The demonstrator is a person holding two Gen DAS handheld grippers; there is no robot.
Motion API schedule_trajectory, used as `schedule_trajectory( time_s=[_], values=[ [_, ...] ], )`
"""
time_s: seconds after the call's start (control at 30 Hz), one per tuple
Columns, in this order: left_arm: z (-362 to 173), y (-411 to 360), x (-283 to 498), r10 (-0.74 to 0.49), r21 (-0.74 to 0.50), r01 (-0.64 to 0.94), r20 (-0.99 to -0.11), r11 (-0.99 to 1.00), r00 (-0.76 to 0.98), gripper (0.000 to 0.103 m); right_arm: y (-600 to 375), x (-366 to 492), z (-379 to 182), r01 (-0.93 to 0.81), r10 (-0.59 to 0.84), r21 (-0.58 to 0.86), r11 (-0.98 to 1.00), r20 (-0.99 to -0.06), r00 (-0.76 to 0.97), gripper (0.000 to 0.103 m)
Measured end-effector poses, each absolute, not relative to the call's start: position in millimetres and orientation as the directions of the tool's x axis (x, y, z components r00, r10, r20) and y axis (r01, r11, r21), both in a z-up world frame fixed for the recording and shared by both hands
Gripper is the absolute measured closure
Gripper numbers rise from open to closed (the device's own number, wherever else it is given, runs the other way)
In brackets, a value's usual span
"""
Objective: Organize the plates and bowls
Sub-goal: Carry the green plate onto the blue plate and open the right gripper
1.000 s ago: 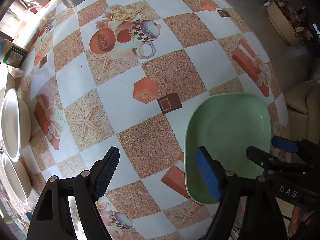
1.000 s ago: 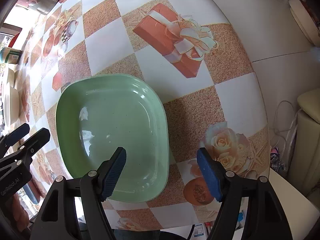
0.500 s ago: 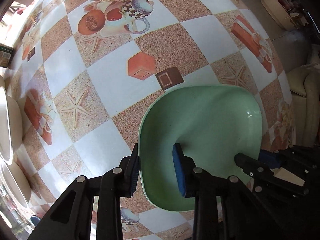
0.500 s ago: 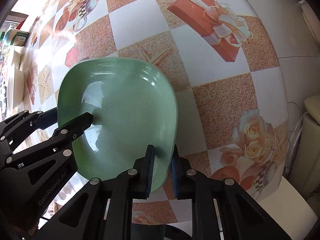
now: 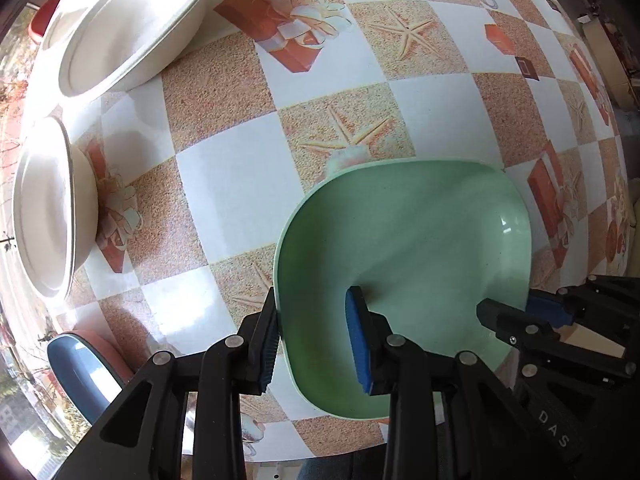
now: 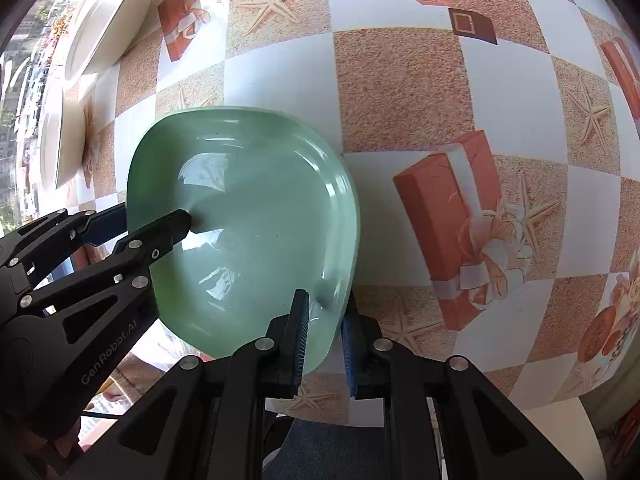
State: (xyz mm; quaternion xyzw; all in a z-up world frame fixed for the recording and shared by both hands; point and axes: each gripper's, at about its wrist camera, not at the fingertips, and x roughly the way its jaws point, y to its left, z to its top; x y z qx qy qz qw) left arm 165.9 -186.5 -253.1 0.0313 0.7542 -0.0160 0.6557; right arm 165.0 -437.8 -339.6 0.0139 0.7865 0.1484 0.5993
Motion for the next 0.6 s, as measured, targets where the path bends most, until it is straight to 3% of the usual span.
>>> schedule_trajectory(
  time_s=[0.6],
  values=[
    [-202.0, -104.8, 120.1, 0.014, 0.015, -0.138, -1.000, 0.990, -0.002, 0.069, -370.4, 147.4, -270.8, -0.352, 0.188, 0.268, 0.897, -0.951, -0.244, 0.084]
  ],
)
